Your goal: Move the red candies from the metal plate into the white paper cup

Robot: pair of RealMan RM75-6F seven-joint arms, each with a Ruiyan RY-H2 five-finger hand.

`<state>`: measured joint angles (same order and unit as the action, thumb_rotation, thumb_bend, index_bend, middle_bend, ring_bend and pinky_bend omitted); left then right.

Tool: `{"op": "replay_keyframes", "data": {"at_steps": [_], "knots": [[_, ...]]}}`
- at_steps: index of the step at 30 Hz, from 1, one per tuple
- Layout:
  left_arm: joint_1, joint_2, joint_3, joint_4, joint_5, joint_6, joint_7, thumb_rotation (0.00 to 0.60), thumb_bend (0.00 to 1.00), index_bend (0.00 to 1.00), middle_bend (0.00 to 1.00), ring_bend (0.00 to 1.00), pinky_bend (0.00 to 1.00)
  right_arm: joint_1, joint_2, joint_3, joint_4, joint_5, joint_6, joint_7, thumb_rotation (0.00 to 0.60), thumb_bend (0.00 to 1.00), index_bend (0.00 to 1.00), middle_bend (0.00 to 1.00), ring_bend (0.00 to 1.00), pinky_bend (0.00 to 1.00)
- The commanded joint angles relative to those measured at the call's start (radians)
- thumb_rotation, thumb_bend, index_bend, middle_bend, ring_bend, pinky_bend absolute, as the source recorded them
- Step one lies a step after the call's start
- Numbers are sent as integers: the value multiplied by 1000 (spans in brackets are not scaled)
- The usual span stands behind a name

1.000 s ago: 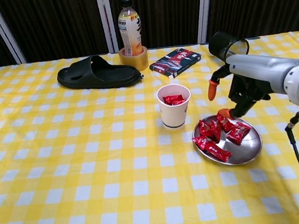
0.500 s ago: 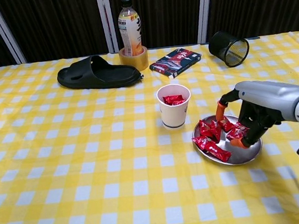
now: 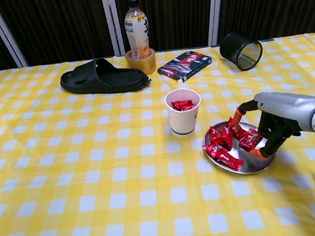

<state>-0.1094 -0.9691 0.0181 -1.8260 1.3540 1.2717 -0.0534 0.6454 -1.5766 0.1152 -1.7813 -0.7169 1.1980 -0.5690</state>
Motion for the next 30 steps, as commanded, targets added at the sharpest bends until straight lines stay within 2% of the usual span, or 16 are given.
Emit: {"op": "replay_keyframes", "data": {"at_steps": [1,17,24,30], "knots": [[0,0,0,0,0,1,1,600,46,0,0,0,0,-1,0,-1,5,9,-10,-1,600,326,266,930,899,835],[1,-2,-1,0,-2,2,5,600,46,0,0,0,0,-18,10,-6,-23,-11,-15,9,600,326,345,929,899,835],[2,-2,-1,-1,-1,4,6,600,46,0,0,0,0,-13,6,9,-24,-22,-20,13,600,326,249,929,899,835],[1,-2,-2,0,-6,2,8,600,46,0,0,0,0,5,-15,15,7,20,-46,-9,600,325,242,929,899,835]]}}
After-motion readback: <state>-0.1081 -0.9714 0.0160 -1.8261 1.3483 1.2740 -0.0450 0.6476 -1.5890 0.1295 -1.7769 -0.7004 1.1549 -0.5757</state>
